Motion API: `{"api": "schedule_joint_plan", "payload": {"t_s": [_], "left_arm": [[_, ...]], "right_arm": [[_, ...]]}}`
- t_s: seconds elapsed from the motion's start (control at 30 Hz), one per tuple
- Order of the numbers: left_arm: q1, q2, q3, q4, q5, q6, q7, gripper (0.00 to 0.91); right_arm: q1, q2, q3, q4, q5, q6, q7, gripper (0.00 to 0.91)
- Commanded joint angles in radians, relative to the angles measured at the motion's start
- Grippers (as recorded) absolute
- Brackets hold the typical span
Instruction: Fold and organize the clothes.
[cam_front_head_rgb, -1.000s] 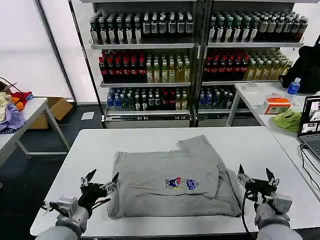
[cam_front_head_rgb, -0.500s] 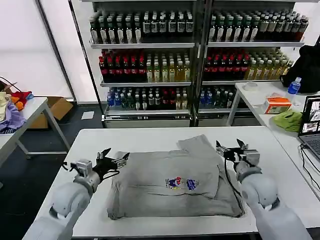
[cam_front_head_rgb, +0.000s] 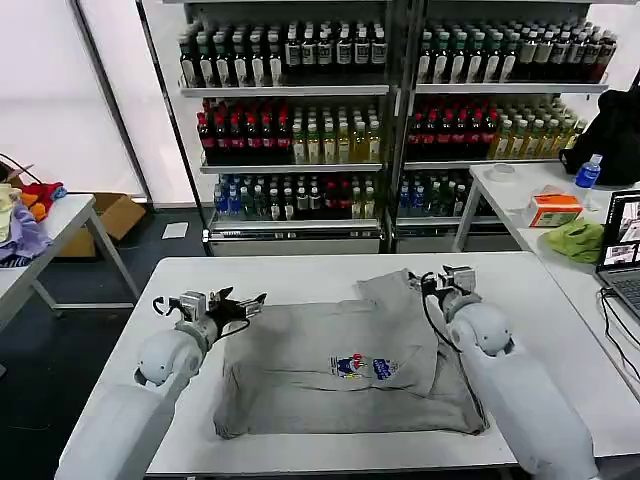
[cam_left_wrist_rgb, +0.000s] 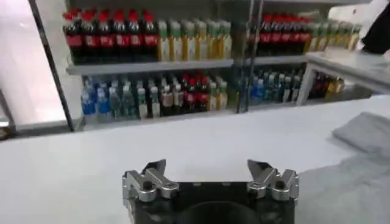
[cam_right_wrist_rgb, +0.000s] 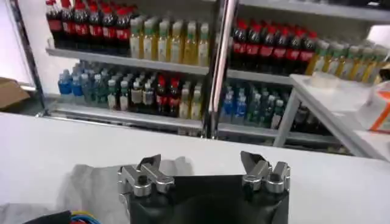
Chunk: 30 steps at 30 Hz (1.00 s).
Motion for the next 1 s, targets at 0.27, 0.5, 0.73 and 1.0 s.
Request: {"api": "schedule_joint_plan", "payload": {"t_s": [0.27, 0.5, 0.73, 1.0], "left_arm": [[-0.032, -0.023, 0.019, 0.108, 0.013, 0.006, 0.006, 0.907], [-0.022, -0.023, 0.018, 0.101, 0.013, 0.01, 0.005, 0.685], [-0.006, -0.022, 0.021, 0.1, 0.013, 0.019, 0.006, 0.01], [0.004, -0.025, 0.025, 0.1, 0.012, 0.023, 0.009, 0.02]], "right_arm": [[0.113, 0.134, -0.017, -0.257, -0.043, 0.001, -0.034, 0.907], [0.109, 0.168, -0.001, -0.298, -0.058, 0.006, -0.036, 0.907], [0.095, 0.178, 0.014, -0.294, -0.063, 0.004, -0.032, 0.907], [0.072, 0.183, 0.022, -0.284, -0.069, 0.006, -0.024, 0.141]]}}
